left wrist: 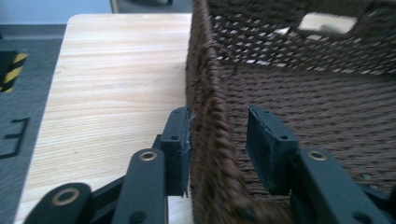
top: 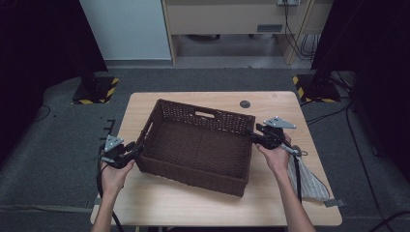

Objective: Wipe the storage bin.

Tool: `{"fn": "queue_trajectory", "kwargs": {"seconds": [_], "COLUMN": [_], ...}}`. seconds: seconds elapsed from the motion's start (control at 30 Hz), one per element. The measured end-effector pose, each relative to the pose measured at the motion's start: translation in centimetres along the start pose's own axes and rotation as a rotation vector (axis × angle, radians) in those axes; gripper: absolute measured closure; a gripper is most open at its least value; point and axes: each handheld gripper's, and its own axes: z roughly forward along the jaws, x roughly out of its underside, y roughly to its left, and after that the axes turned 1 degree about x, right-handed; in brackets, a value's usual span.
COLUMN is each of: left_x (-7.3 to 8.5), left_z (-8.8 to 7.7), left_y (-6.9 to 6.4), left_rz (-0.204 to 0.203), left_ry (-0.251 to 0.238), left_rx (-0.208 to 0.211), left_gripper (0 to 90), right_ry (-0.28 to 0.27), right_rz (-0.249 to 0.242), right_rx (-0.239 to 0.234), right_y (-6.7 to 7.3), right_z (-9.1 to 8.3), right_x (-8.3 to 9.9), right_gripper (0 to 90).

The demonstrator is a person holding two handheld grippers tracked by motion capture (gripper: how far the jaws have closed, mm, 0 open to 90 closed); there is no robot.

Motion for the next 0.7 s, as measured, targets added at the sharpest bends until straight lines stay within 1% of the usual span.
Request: {"fn": "queue_trajectory", "kwargs": {"seconds": [0.03,0.07,0.1,0.13,0.17,0.2,0.23,0.3,0.33,0.37,0.4,0.43,0.5,0.57,0.63,0.67,0.7], "left_x": [0.1,0.1,0.1,-0.1,-0.1,-0.1,-0.2,-0.3,-0.4,-0.4,-0.6,-0.7,-0.9,-1.0,-1.0,-1.0,-1.0], "left_z": [-0.1,-0.2,-0.2,0.0,0.2,0.2,0.6,0.7,1.0,1.0,1.4,1.6,2.2,2.6,2.6,2.5,2.3], "left_y": [-0.1,-0.1,-0.1,-0.2,-0.3,-0.3,-0.3,-0.2,0.0,0.0,0.1,0.1,0.1,0.0,-0.2,-0.3,-0.5], "left_rz": [-0.010,-0.007,-0.007,-0.015,-0.007,-0.007,-0.002,-0.008,-0.023,-0.023,-0.033,-0.034,-0.033,-0.024,-0.002,0.011,0.024], "left_ry": [-0.008,-0.005,-0.005,0.006,0.012,0.012,0.019,0.016,0.006,0.006,0.002,0.003,-0.001,-0.001,0.002,0.001,-0.002], "left_rx": [0.002,0.002,0.002,0.017,0.014,0.014,0.003,0.001,-0.004,-0.004,-0.010,-0.013,-0.021,-0.028,-0.033,-0.031,-0.029], "left_gripper": [60.6,61.6,62.9,66.2,67.8,68.9,70.9,75.5,77.5,78.3,79.6,80.3,80.4,79.0,75.5,72.3,68.8], "right_ry": [-0.001,-0.003,-0.004,-0.005,0.000,0.000,0.004,0.009,0.010,0.010,0.006,0.005,0.014,0.026,0.023,0.014,0.001], "right_rz": [0.005,0.017,0.014,0.013,0.006,0.006,0.004,0.001,-0.002,-0.002,0.005,0.008,0.008,0.002,-0.007,-0.015,-0.009], "right_rx": [-0.005,-0.010,-0.002,0.007,0.011,0.011,0.011,0.013,0.022,0.022,0.024,0.028,0.033,0.024,0.011,0.006,0.013], "right_y": [0.0,0.1,0.2,0.4,0.5,0.5,0.6,0.7,0.9,0.9,1.0,1.1,1.3,1.3,1.2,1.0,0.9], "right_z": [0.2,0.3,0.3,0.3,0.2,0.2,-0.2,-0.3,-0.8,-0.8,-1.3,-1.6,-2.2,-2.7,-3.0,-3.0,-3.0], "right_x": [0.0,0.1,0.1,0.1,0.1,0.1,0.1,0.1,0.4,0.4,0.7,0.8,1.0,1.1,1.0,0.9,0.8], "right_gripper": [56.6,57.9,59.0,59.8,60.4,60.4,62.6,62.6,62.3,62.3,61.9,61.6,60.8,59.8,59.7,59.1,56.0]}}
